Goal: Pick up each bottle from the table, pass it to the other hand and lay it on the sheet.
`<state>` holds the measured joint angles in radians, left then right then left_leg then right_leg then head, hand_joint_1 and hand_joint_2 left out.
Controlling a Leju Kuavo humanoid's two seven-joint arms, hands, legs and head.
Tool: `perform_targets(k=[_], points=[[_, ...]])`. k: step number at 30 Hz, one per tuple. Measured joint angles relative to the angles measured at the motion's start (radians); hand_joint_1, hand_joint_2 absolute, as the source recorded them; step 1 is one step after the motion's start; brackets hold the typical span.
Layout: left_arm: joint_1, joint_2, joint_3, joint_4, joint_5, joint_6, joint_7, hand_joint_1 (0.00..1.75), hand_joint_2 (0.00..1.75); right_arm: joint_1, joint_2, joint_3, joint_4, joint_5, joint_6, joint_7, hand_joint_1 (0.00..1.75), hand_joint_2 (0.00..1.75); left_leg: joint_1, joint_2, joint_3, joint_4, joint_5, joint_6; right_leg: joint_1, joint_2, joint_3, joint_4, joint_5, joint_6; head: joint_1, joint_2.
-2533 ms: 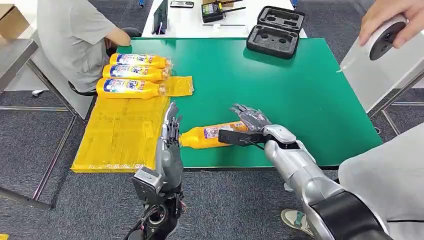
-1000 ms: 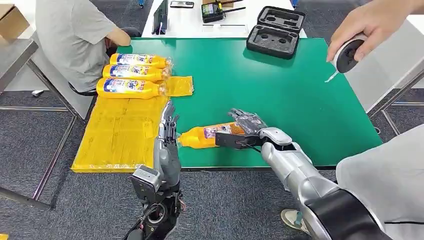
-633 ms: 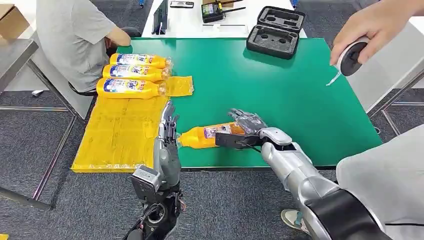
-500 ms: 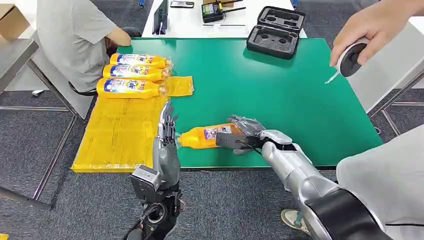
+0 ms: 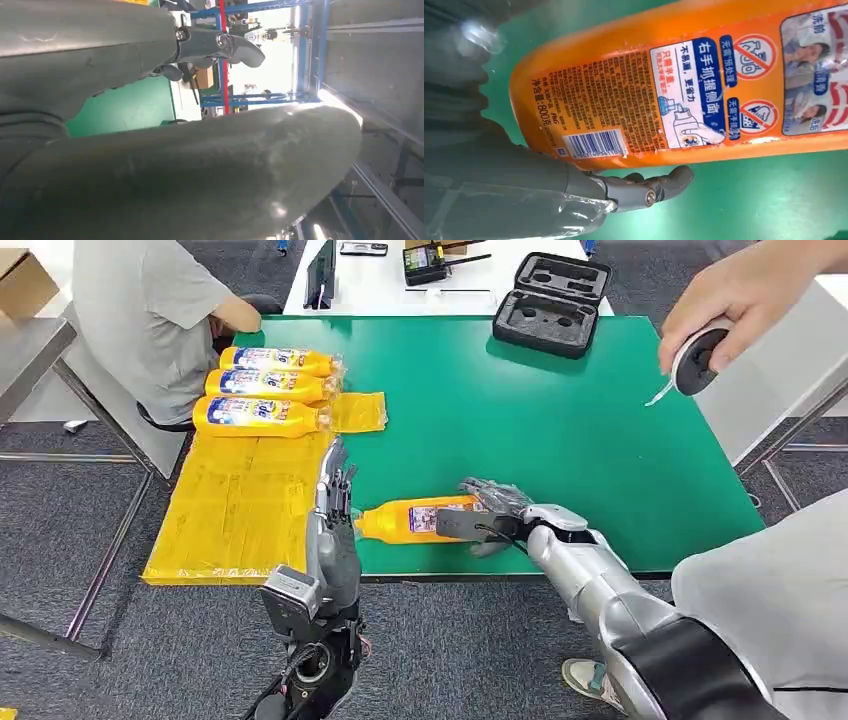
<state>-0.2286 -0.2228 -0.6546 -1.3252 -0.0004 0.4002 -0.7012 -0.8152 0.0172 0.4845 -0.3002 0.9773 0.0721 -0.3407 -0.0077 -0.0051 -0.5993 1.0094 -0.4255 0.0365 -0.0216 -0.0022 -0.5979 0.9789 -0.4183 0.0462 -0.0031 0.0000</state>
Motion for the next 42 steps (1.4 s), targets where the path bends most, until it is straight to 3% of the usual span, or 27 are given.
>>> perform_targets(k=[2,3,13,14,29,42], points=[[-0.001,0.000,0.000,0.000,0.000,0.000,0.000,0.00,0.00,0.000,0.000,0.000,0.001,0.001,0.000,0.000,0.09,1.75,0.000,0.000,0.000,0.000,0.000,0.000,0.000,0.000,0.000,0.000,0.000,0.000,0.000,0.000],[-0.001,0.000,0.000,0.000,0.000,0.000,0.000,0.00,0.00,0.000,0.000,0.000,0.002,0.002,0.001,0.002,1.17,1.75,0.000,0.000,0.000,0.000,0.000,0.000,0.000,0.000,0.000,0.000,0.000,0.000,0.000,0.000],[-0.002,0.000,0.000,0.001,0.000,-0.005,0.000,0.00,0.00,-0.006,-0.001,0.000,0.008,0.002,0.024,0.002,1.17,1.75,0.000,0.000,0.000,0.000,0.000,0.000,0.000,0.000,0.000,0.000,0.000,0.000,0.000,0.000],[-0.002,0.000,0.000,0.002,0.000,-0.005,0.000,0.00,0.00,-0.007,-0.001,0.000,0.009,0.002,0.024,0.002,1.75,1.75,0.000,0.000,0.000,0.000,0.000,0.000,0.000,0.000,0.000,0.000,0.000,0.000,0.000,0.000],[-0.004,0.000,0.000,0.003,-0.001,0.022,0.000,0.00,0.00,0.007,-0.004,-0.026,0.011,-0.085,-0.003,-0.096,1.75,1.75,0.000,0.000,0.000,0.000,0.000,0.000,0.000,0.000,0.000,0.000,0.000,0.000,0.000,0.000],[0.001,-0.002,0.028,-0.032,0.007,0.096,0.000,0.00,0.00,0.038,-0.003,-0.103,0.010,-0.220,-0.111,-0.192,1.75,1.75,0.000,0.000,0.000,0.000,0.000,0.000,0.000,0.000,0.000,0.000,0.000,0.000,0.000,0.000]])
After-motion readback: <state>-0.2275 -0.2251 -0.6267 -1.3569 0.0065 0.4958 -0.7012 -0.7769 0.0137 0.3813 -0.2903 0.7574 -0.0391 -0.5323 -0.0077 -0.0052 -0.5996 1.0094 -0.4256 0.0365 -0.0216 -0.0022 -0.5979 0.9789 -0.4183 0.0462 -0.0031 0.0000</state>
